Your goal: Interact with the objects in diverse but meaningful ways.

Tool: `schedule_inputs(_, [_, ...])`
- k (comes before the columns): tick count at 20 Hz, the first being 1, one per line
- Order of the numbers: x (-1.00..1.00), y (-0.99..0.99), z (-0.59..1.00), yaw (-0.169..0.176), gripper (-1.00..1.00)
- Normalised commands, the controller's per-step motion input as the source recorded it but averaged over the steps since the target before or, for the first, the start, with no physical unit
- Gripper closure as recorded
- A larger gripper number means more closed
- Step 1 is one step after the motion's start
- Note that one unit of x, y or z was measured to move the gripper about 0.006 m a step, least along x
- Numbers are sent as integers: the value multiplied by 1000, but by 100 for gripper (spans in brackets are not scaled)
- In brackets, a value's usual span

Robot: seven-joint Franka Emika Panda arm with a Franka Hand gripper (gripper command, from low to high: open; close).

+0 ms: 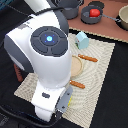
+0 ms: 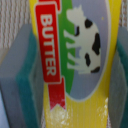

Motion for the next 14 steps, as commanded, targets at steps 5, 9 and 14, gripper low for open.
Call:
schedule_inputs(5, [-330, 74, 538, 3, 100])
schedule_inputs(9, [-710, 109, 978, -47, 100])
schedule_inputs(14, [-651, 260, 1000, -46, 100])
